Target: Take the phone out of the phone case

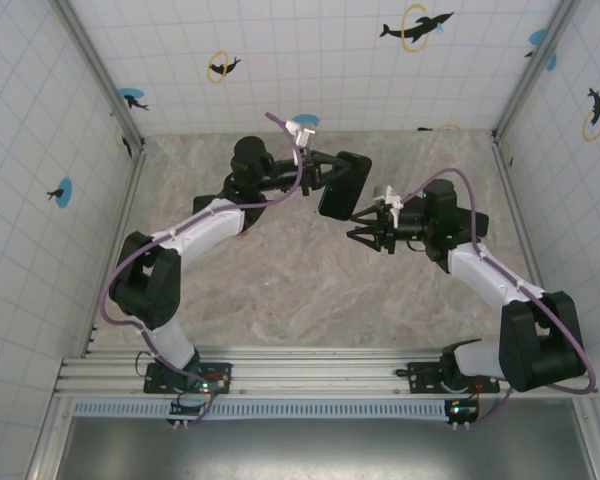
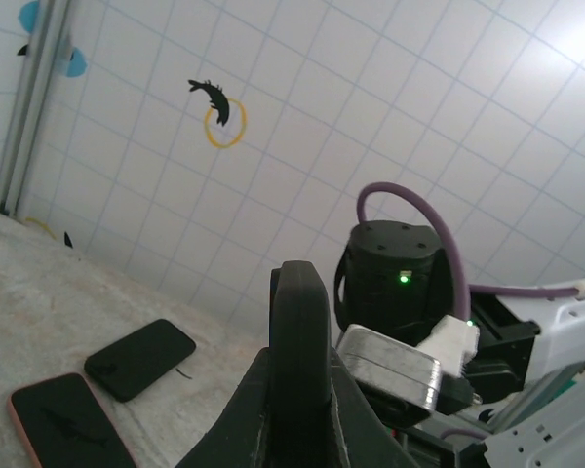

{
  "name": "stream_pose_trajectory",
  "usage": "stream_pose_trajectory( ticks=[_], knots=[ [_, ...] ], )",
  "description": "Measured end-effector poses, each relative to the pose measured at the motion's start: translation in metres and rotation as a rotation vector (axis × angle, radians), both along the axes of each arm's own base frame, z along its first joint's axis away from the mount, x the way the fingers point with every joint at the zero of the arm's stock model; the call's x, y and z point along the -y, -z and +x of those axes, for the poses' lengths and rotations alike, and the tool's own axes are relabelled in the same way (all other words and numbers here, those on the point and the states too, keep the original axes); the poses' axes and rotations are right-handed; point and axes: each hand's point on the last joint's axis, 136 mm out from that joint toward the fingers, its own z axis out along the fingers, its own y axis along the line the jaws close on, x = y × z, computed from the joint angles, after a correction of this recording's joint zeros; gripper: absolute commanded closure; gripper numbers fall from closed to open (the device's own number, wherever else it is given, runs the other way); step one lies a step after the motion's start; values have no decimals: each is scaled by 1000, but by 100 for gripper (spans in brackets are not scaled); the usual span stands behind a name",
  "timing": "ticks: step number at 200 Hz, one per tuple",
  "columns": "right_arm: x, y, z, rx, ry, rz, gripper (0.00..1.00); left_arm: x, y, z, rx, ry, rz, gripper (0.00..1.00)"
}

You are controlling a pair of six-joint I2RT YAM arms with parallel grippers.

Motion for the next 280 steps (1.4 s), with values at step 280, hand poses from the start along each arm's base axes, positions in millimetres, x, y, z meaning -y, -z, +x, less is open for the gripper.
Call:
stream_pose_trajectory(
  ticks=[280],
  knots=[
    [-18, -4, 5, 4, -94, 46, 83, -1, -2, -8, -4, 47, 0, 100]
  ],
)
